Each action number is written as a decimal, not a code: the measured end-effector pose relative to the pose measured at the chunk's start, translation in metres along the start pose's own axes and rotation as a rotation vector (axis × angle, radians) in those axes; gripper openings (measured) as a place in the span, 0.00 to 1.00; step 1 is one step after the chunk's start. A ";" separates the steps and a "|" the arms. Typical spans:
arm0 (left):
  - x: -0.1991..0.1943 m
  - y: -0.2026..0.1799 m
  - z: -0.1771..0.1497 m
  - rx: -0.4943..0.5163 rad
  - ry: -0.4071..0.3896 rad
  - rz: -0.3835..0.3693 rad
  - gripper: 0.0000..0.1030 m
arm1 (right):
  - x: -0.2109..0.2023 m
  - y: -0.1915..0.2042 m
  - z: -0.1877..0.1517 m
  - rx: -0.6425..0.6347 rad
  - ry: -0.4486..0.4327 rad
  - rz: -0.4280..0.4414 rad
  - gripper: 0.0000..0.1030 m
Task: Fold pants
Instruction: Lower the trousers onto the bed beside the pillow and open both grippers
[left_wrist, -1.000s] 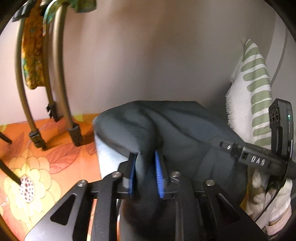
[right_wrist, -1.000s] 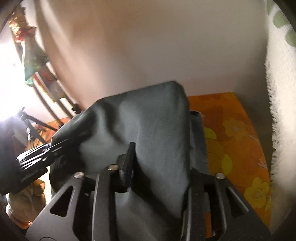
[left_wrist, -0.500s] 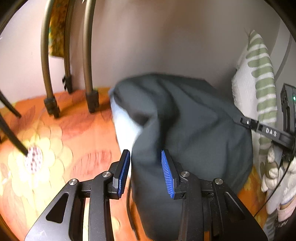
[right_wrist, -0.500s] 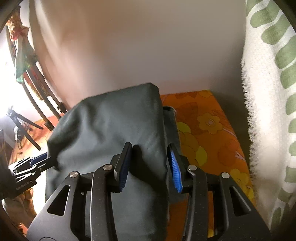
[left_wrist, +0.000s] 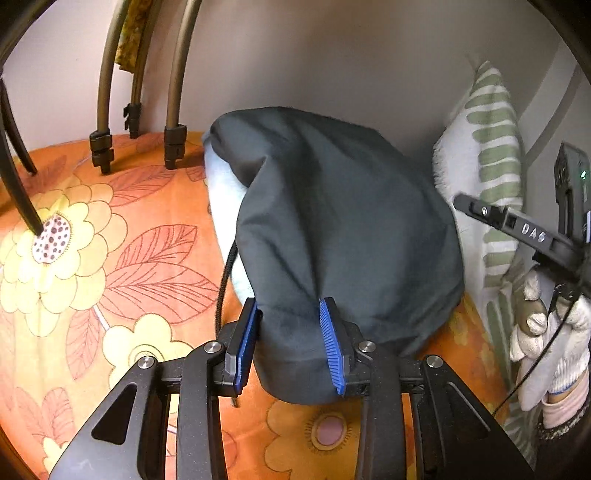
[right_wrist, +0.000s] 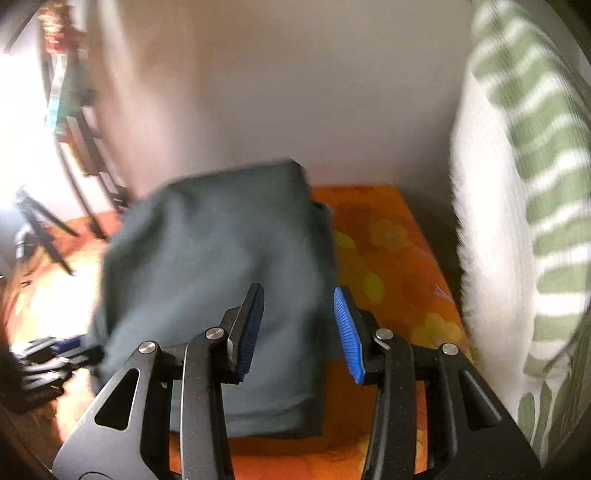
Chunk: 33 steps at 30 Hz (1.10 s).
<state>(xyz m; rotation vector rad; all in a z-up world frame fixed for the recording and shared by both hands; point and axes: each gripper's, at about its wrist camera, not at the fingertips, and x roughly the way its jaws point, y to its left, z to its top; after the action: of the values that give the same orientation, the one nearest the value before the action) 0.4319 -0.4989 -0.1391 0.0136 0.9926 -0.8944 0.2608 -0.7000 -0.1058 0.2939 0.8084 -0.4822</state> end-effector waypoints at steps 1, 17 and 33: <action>0.000 0.001 0.000 -0.010 -0.003 -0.006 0.30 | -0.004 0.008 0.004 -0.010 -0.008 0.033 0.40; -0.006 0.009 -0.025 -0.028 0.036 -0.139 0.30 | 0.101 0.175 0.029 -0.166 0.219 0.350 0.19; -0.110 0.016 -0.048 0.040 -0.080 -0.014 0.31 | -0.029 0.128 -0.010 -0.054 0.044 0.354 0.19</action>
<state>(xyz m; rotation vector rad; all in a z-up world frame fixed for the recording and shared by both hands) 0.3820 -0.3988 -0.0927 0.0049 0.9011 -0.9204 0.3035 -0.5782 -0.0818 0.3896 0.7909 -0.1226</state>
